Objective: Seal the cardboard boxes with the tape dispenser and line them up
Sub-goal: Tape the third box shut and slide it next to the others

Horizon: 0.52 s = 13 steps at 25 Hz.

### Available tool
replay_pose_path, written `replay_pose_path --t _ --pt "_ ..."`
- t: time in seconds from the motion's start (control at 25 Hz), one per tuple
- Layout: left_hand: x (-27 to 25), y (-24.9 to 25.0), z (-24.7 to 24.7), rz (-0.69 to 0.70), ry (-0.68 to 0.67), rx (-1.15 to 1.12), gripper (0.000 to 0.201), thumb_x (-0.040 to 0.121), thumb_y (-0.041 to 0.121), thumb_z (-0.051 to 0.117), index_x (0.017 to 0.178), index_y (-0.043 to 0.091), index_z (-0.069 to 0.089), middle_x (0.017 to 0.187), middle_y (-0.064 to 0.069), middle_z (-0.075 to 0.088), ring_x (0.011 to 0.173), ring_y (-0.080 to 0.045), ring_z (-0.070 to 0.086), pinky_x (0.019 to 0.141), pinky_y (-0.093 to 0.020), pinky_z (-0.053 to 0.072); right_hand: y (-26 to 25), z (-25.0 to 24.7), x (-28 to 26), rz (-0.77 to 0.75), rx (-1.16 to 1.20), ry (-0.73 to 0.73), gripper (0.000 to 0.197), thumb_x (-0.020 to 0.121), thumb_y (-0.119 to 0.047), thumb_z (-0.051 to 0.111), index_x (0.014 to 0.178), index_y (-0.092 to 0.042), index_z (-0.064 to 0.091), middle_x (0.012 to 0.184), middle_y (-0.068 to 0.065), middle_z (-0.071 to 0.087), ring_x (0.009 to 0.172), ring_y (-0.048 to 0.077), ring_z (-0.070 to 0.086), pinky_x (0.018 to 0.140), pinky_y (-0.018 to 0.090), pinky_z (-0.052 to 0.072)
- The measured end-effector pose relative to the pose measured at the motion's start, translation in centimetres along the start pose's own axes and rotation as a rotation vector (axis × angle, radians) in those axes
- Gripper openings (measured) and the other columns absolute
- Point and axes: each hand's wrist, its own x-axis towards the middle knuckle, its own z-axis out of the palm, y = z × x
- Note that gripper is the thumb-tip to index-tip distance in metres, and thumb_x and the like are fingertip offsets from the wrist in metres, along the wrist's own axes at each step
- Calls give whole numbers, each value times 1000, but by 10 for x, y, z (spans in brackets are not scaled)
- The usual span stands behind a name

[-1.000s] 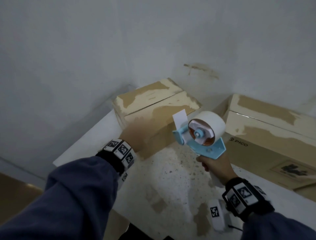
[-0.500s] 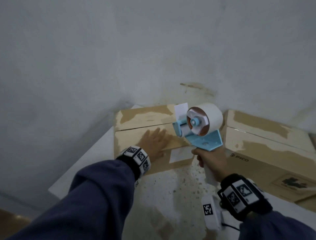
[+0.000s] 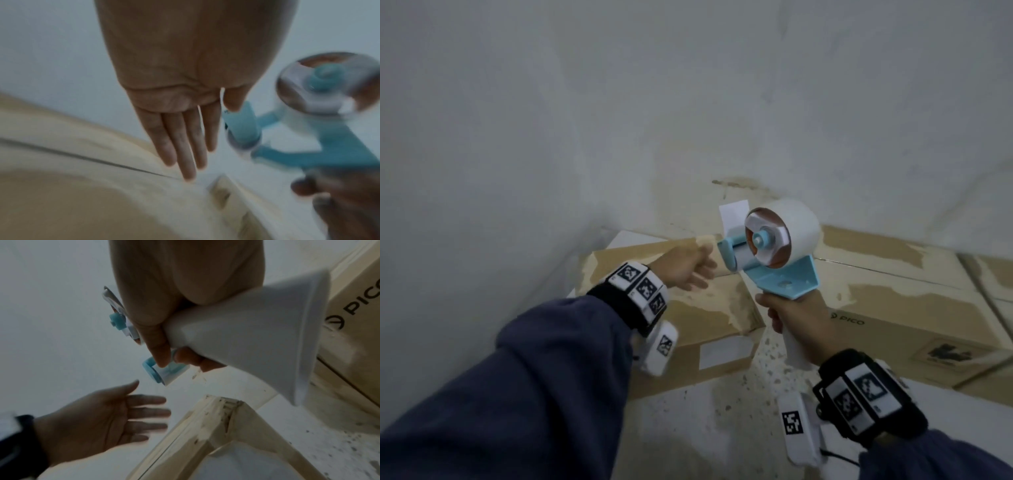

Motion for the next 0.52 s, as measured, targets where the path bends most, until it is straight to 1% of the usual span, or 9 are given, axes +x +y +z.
replay_pose_path --t 0.04,0.08,0.12,0.16,0.24,0.32,0.4,0.44,0.52 --pt "10 8 0 -35 -2 -274 67 94 58 31 127 4 53 123 -13 60 108 -30 61 86 -34 46 -1 1 0 -14 -9 21 16 75 0 68 76 -11 57 60 1 55 52 17 47 49 29 38" --pt "19 17 1 -68 -46 -473 77 91 65 30 130 1 48 127 -16 57 111 -31 59 92 -37 45 -1 1 1 -27 -18 46 17 75 0 69 77 -13 58 61 0 57 52 17 48 50 29 40" --pt "24 22 2 -100 -113 -598 85 87 70 29 132 -1 46 130 -19 55 112 -32 58 95 -38 43 0 1 1 -33 -26 67 18 73 -1 70 78 -14 59 62 -1 59 52 16 49 50 29 40" --pt "29 27 4 -123 -178 -653 90 86 72 29 132 -3 46 129 -21 55 110 -31 59 95 -38 43 1 1 1 -39 -30 89 18 72 -1 71 78 -15 61 63 -1 60 52 16 49 50 29 41" --pt "38 31 6 -144 -229 -659 89 85 71 33 131 -3 48 119 -20 60 98 -28 62 86 -36 47 3 1 2 -39 -12 137 20 69 -2 72 79 -16 62 63 -1 61 52 16 49 50 30 40" --pt "49 32 5 -142 -253 -659 83 84 69 39 126 -1 53 109 -16 65 92 -26 63 82 -34 50 5 1 3 -36 33 182 20 65 -5 73 78 -16 62 63 0 60 52 16 49 50 30 40" --pt "57 30 5 -148 -287 -715 72 85 63 46 118 0 58 103 -14 67 91 -24 65 83 -34 51 6 2 3 -49 84 212 19 62 -9 74 74 -18 62 64 2 61 55 18 50 52 33 40" --pt "61 30 5 -151 -302 -731 62 87 57 49 113 1 59 100 -13 68 89 -23 65 83 -33 51 6 3 4 -62 94 230 19 64 -6 75 73 -18 62 64 3 62 57 20 51 53 34 41" --pt "67 29 9 -154 -277 -718 33 93 36 51 99 4 60 92 -10 66 82 -20 64 77 -29 51 8 6 4 -91 98 243 21 71 4 72 73 -14 62 64 5 62 57 22 52 51 33 42"
